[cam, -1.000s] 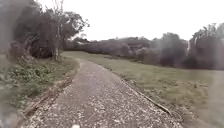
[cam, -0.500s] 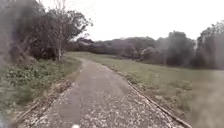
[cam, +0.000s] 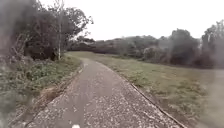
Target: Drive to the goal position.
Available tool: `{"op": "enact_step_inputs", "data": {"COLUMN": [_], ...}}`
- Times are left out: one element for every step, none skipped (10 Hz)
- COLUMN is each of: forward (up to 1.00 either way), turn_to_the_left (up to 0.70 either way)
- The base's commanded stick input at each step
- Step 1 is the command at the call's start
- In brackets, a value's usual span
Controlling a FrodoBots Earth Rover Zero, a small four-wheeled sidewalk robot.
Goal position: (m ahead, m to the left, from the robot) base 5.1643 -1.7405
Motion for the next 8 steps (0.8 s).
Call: {"op": "enact_step_inputs", "data": {"forward": [0.7, 0.7, 0.7, 0.7, 0.7, 0.7, 0.7, 0.7], "turn_to_the_left": [0.0, 0.35, 0.35, 0.0, 0.0, 0.0, 0.0, 0.0]}}
